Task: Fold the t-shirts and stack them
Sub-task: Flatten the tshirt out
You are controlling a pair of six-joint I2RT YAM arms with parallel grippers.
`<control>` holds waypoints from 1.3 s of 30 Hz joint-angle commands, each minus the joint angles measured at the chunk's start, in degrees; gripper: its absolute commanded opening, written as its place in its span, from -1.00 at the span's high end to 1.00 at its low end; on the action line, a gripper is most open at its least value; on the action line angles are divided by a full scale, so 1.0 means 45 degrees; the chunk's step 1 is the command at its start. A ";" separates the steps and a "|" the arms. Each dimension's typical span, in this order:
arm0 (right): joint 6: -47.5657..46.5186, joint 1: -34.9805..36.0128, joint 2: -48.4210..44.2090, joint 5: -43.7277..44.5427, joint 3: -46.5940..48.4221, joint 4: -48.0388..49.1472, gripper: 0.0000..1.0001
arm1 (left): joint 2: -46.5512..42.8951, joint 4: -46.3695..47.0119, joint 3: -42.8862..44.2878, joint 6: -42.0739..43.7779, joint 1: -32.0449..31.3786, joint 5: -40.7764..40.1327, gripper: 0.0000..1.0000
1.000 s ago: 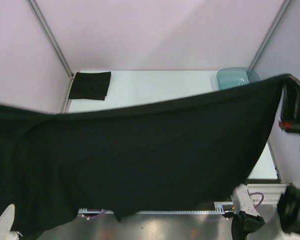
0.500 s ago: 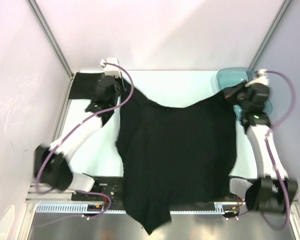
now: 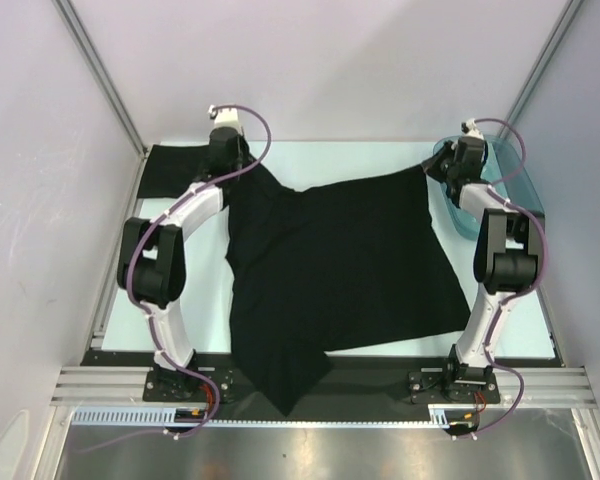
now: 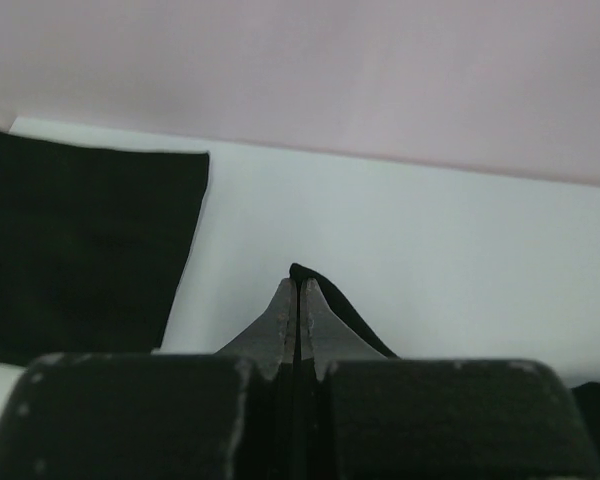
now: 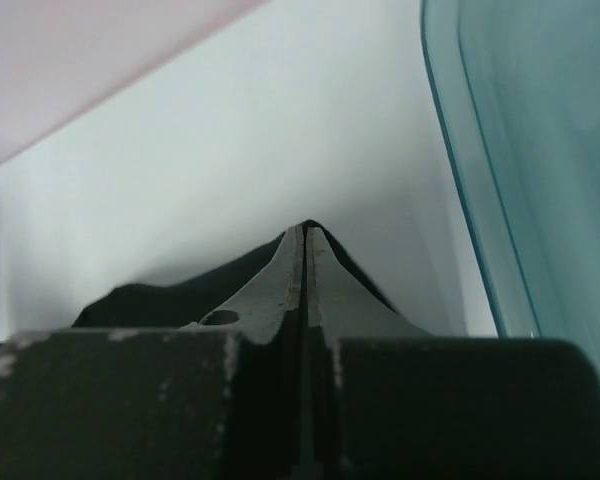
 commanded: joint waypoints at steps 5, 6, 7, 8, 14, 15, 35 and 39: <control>-0.0197 -0.0227 0.1915 -0.0380 0.3469 -0.0746 1.00 | 0.1266 -0.0820 0.2810 -0.0549 0.0039 0.0816 0.99; -0.0157 -0.0266 0.2226 -0.0362 0.3724 -0.0905 1.00 | 0.1306 -0.0918 0.2850 -0.0627 0.0039 0.0758 0.99; -0.0138 -0.0344 0.2345 -0.0323 0.4094 -0.1081 1.00 | 0.1384 -0.1112 0.2928 -0.0686 0.0039 0.0757 0.99; -0.0118 -0.0383 0.2482 -0.0380 0.4310 -0.1257 1.00 | 0.1462 -0.1249 0.3006 -0.0667 0.0039 0.0680 0.99; 0.0038 -0.0559 0.2620 -0.0789 0.4781 -0.1805 1.00 | 0.2011 -0.2969 0.4667 -0.0471 -0.0019 0.1462 0.99; 0.0077 -0.0540 0.2562 -0.0868 0.4781 -0.1960 1.00 | 0.1739 -0.2970 0.4512 -0.0568 -0.0058 0.1306 0.99; -0.0295 0.1335 -0.9895 0.0732 0.1499 -0.6233 1.00 | -1.2381 -0.3321 0.1364 0.1421 -0.0058 -0.0298 0.99; 0.0057 0.1452 -1.2142 0.0616 0.1831 -0.7448 1.00 | -1.4199 -0.4255 0.2904 0.2143 -0.0059 -0.0609 0.99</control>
